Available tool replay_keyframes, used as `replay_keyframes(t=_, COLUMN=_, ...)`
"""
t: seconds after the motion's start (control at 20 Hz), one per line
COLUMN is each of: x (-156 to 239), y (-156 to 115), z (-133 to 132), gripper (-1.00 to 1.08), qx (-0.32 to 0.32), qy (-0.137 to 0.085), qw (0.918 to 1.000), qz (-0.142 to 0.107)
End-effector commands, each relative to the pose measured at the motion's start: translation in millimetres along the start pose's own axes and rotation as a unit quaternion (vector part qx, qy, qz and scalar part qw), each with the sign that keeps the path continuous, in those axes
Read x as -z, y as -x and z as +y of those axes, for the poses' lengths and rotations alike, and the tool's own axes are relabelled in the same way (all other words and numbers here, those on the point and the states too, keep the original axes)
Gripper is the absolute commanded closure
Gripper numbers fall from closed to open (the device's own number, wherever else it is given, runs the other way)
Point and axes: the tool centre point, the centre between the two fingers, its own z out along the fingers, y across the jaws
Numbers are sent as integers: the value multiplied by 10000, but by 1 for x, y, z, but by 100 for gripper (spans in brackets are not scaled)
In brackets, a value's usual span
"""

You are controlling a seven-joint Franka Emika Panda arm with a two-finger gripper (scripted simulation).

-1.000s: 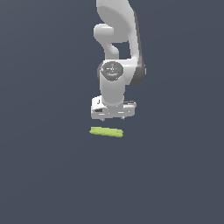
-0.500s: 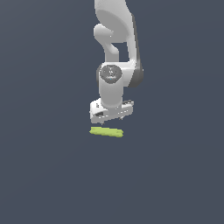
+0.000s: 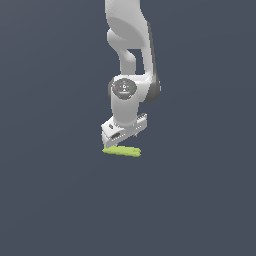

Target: Pick up the object and move it to a goal position.

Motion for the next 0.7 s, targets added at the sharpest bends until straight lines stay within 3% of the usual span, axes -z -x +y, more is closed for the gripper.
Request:
replay_keyframes(t=0.0, x=-4, y=1, z=2, gripper=-92, qx=350, qy=16, qw=9994, qz=10)
replay_keyframes(t=0.3, x=-12, y=2, z=7, gripper=-92, qx=1166, qy=53, qw=9932, qz=34)
replay_keyframes(t=0.65, x=-22, y=3, z=12, gripper=-92, qx=2109, qy=96, qw=9774, qz=63)
